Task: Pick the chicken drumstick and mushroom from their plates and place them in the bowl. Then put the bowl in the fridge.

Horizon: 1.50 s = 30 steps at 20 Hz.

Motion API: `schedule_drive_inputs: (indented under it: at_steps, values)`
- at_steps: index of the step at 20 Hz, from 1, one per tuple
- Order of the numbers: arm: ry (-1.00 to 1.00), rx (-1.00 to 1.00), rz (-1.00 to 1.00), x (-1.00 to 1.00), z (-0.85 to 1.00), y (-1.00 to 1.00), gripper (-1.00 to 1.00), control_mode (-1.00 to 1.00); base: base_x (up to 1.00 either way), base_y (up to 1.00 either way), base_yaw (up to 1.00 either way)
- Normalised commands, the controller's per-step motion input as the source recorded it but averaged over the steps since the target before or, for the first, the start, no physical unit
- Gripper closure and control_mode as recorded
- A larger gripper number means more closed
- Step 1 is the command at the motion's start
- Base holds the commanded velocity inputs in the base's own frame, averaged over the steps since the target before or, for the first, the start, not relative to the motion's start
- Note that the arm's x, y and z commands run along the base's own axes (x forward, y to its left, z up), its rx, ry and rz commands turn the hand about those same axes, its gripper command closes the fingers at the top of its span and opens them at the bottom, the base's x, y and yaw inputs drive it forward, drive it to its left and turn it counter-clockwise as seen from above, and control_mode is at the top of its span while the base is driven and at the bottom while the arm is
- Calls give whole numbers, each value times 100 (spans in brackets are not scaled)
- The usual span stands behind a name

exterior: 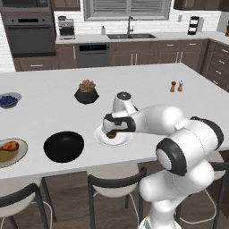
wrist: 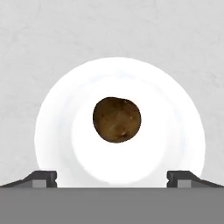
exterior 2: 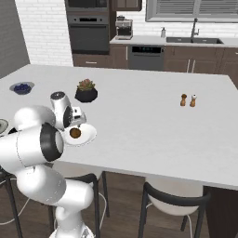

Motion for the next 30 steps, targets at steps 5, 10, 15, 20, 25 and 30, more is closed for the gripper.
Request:
schedule_drive_inputs:
  at_steps: [5, 10, 15, 20, 25, 30]
  values:
    - [4, 0, 0, 24, -10, 2, -100, -100, 0, 0, 0]
    - [2, 0, 0, 8, -39, 14, -100, -100, 0, 0, 0]
    - [3, 0, 0, 27, -25, 5, -100, -100, 0, 0, 0]
    - [10, 0, 0, 26, -12, 0, -100, -100, 0, 0, 0]
    - [4, 0, 0, 0, -22, 0, -100, -100, 0, 0, 0]
    - [0, 0, 0, 5, -21, 0, -100, -100, 0, 0, 0]
